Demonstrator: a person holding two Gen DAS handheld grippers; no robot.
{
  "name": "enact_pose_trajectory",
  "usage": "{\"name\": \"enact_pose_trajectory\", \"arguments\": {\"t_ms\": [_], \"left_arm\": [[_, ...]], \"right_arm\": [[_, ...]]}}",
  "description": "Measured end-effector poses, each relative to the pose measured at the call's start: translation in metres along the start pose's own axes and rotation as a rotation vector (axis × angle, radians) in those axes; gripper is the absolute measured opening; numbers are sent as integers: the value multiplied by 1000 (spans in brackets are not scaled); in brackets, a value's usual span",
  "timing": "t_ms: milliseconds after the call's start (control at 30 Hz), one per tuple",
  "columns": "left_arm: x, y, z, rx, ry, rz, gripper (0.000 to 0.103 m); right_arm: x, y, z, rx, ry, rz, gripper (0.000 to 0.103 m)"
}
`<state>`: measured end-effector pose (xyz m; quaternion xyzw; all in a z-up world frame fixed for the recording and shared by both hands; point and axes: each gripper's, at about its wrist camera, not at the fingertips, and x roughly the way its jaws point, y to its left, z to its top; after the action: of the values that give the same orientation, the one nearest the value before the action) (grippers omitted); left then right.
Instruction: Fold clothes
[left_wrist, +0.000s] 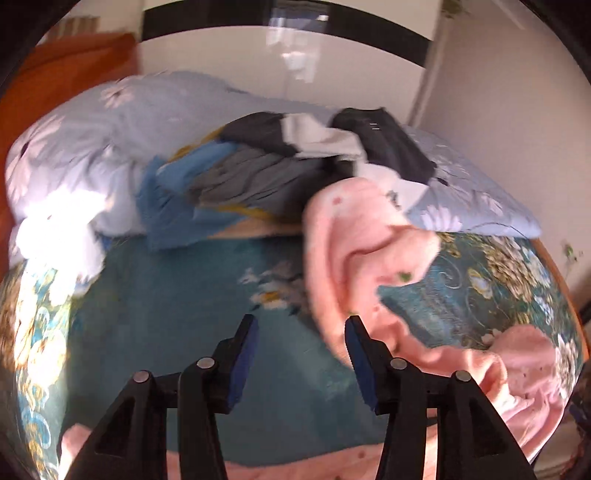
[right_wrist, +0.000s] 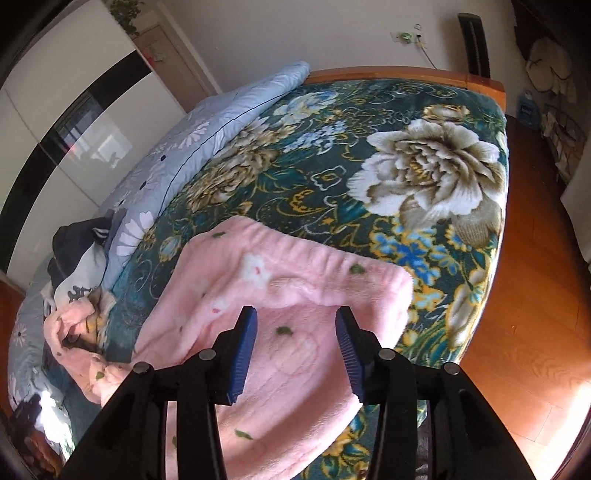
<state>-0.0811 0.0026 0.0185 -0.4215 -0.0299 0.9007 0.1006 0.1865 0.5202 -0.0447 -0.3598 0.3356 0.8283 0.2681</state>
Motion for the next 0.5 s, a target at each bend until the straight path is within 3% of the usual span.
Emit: {"name": "enact_pose_trajectory", "arguments": {"t_ms": [167,333,433,467,500], "left_arm": [[46,-111,40,287,-13,-27,65],[105,-165,45,529,45,99,65],[123,-175,34,645,32,158,63],[127,-175,31,664,26,180,54],[129,-173,31,659,29,182,38]], "right_arm": [[20,32,-18,-43,81,80,46],[38,48,-34,-66,150,134,46],[49,49,-43,-68,191,142,46],[52,48,-45,-62,204,140,46],[55,46,-47,-55,216,137,46]]}}
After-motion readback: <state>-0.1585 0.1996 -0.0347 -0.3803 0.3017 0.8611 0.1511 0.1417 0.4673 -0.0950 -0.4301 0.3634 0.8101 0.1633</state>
